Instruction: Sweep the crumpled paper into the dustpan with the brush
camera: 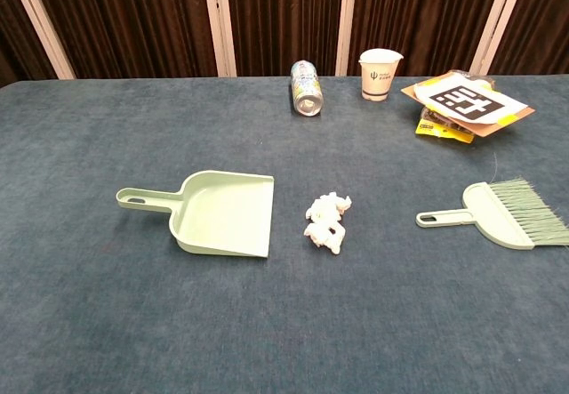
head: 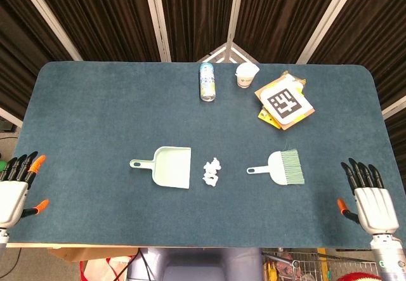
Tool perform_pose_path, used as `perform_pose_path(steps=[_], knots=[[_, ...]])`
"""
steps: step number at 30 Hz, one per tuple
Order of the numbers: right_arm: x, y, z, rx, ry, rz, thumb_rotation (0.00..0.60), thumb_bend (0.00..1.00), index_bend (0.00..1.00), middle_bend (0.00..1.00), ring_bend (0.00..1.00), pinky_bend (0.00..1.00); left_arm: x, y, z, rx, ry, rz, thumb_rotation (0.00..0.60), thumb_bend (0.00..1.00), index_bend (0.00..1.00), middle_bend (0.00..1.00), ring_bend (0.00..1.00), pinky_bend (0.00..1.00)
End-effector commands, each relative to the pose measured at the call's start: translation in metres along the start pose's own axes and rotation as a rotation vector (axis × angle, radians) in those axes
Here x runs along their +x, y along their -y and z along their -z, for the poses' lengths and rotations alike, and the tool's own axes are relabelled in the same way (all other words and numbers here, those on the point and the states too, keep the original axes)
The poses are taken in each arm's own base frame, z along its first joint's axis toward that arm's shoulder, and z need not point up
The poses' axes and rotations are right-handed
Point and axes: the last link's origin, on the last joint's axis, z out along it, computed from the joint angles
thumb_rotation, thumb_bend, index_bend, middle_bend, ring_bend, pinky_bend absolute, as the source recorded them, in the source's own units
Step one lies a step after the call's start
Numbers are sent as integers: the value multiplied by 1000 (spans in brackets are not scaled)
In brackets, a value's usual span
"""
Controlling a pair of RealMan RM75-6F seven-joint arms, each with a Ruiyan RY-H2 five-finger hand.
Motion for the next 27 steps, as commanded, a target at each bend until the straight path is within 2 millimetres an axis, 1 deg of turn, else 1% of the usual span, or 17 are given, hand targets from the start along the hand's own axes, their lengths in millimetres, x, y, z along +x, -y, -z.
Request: perform_pose_path(steps=[1,8,12,14,17,19,20,21,22,23,24,25,27], knots=[[0,1,0,2,-1,-2,600,355,0,0,0,0,0,0,1,2,0,1,600,0,0,0,0,0],[0,4,1,10,-3,-10,600,354,0,0,0,0,1,1,2,7,-5,-7,600,0,0,0,0,0],[-1,9,1,24,1,-14,600,355,0,0,0,0,1,2,2,13,0,-6,600,0,0,0,0,0],[-2,13,0,33,0,-22,600,355,0,0,0,0,1,2,2,15,-1,-6,600,0,0,0,0,0],[-1,28,-9,73,-13,-46,600,355,0,0,0,0,1,2,2,16,-2,-10,600,0,0,0,0,0],[-2,34,-13,86,-10,-48,600,355,0,11,15,42,1,2,2,18,-2,-11,600,0,0,0,0,0],[-3,38,-16,96,-6,-49,600,355,0,57,65,115,1,2,2,19,-1,-10,600,0,0,0,0,0],[-5,43,-19,106,2,-47,600,354,0,137,150,224,1,3,2,20,0,-12,600,0,0,0,0,0],[-6,47,-22,117,10,-46,600,354,0,211,228,303,1,3,2,21,0,-13,600,0,0,0,0,0],[-9,54,-26,129,22,-44,600,354,0,325,343,412,1,2,2,22,0,-13,600,0,0,0,0,0],[-11,60,-30,142,34,-43,600,355,1,427,447,495,1,2,2,21,-2,-13,600,0,0,0,0,0],[-14,66,-33,147,48,-43,600,355,9,488,509,538,1,2,2,20,-3,-16,600,0,0,0,0,0],[-20,78,-39,158,72,-51,600,355,82,624,643,628,1,2,2,18,-5,-23,600,0,0,0,0,0]])
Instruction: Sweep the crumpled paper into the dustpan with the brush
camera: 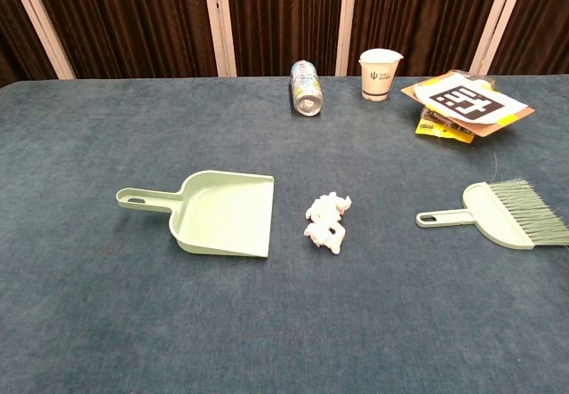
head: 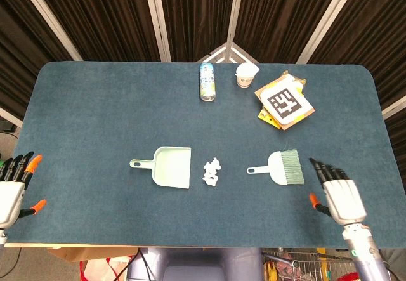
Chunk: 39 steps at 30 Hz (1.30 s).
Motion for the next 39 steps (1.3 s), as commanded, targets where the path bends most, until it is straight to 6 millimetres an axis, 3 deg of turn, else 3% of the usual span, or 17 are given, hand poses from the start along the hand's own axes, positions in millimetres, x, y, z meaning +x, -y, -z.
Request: perform_pose_path(steps=[1,6,11,39], knots=[[-11,23,-17,29,43,-19,600,355,120,660,676,654,0,0,0,-2,-3,-5,600,0,0,0,0,0],[-26,49,-34,70,78,8,600,355,279,775,781,721,-1,-1,-1,0,-4,-11,600,0,0,0,0,0],[-44,72,-55,84,97,37,600,355,311,806,807,741,-1,-2,-1,-1,-2,-13,600,0,0,0,0,0],[-86,106,-110,62,133,114,600,355,379,844,840,760,-4,-4,-4,1,6,-35,600,0,0,0,0,0]])
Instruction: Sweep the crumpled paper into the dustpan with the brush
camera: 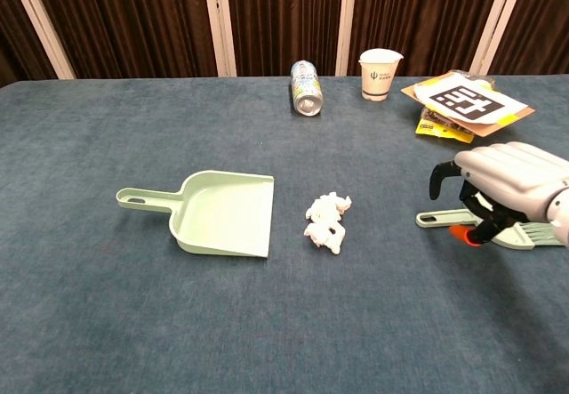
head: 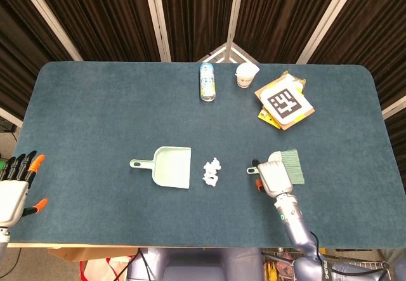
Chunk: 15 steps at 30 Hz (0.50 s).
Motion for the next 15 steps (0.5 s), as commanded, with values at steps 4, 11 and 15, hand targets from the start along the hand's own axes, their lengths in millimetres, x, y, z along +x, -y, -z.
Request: perform_pose_path(steps=[4,11,15], knots=[[-10,6,-12,-8,10,11,600,355,380,844,840,760,0,0,-1,0,2,-5,600,0,0,0,0,0],[-16,3,-20,-25,7,28,600,355,406,844,840,760,-1,-1,-1,1,5,-12,600,0,0,0,0,0],[-18,-1,-24,-33,9,44,600,355,429,844,840,760,-1,-1,-1,-1,5,-14,600,0,0,0,0,0]])
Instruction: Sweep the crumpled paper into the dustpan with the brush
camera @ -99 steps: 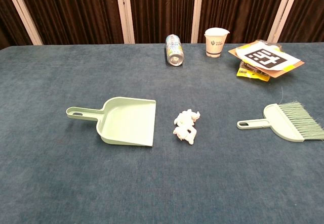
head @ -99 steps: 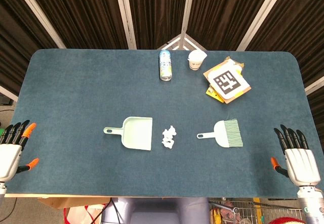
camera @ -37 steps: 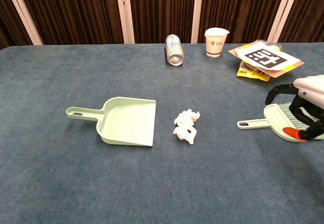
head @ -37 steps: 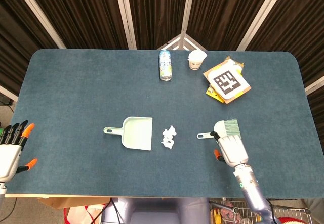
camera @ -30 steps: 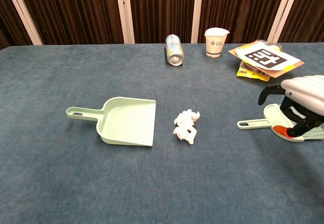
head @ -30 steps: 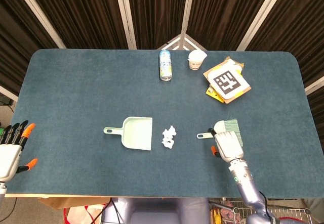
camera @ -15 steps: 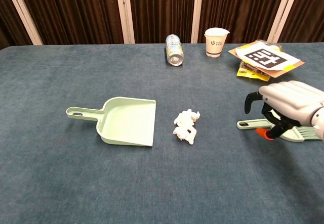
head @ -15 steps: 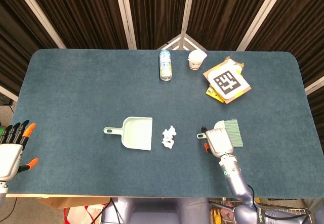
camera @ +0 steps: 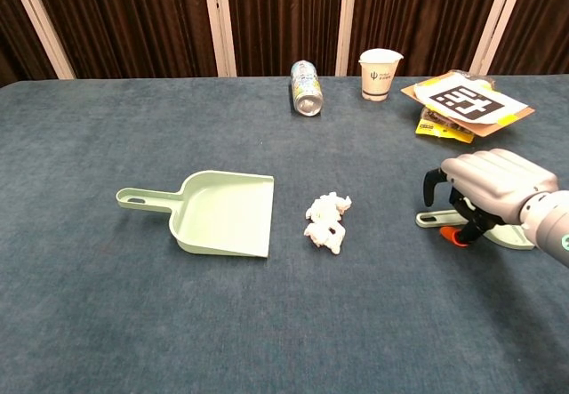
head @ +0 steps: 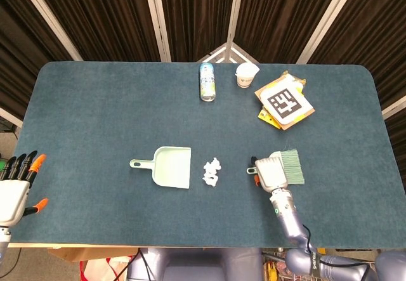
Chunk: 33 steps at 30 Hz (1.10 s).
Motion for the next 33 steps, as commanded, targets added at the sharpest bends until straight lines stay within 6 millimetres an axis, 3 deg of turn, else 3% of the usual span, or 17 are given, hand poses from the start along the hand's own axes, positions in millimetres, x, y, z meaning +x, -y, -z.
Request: perform_pose_path(steps=[1,4,9,13,19,25,29,32,33], knots=[[-2,-2,-2,-3,3,13,600,355,436,844,840,760,0,0,0,0,1,0,600,0,0,0,0,0],[-4,-5,-3,-9,9,22,600,365,485,844,840,760,0,0,0,1,2,0,600,0,0,0,0,0],[-9,-9,0,-16,23,17,600,438,678,844,840,759,0,-1,0,-1,4,1,600,0,0,0,0,0],[-10,-9,3,-11,29,14,600,450,763,845,840,760,0,-2,0,-4,2,-1,600,0,0,0,0,0],[2,-2,5,24,-3,-33,600,452,789,845,840,760,0,-2,0,-6,3,-5,600,0,0,0,0,0],[32,9,2,19,-28,-243,600,459,812,850,840,760,1,-4,-1,-15,1,-22,600,0,0,0,0,0],[49,12,2,31,-46,-265,600,472,813,851,840,760,4,-13,-7,-45,5,-43,600,0,0,0,0,1],[54,8,3,24,-46,-274,600,471,813,851,840,760,10,-26,-16,-69,3,-51,600,0,13,17,29,85],[55,8,4,25,-47,-269,600,471,813,851,840,760,12,-32,-20,-78,6,-48,600,1,32,58,80,161]])
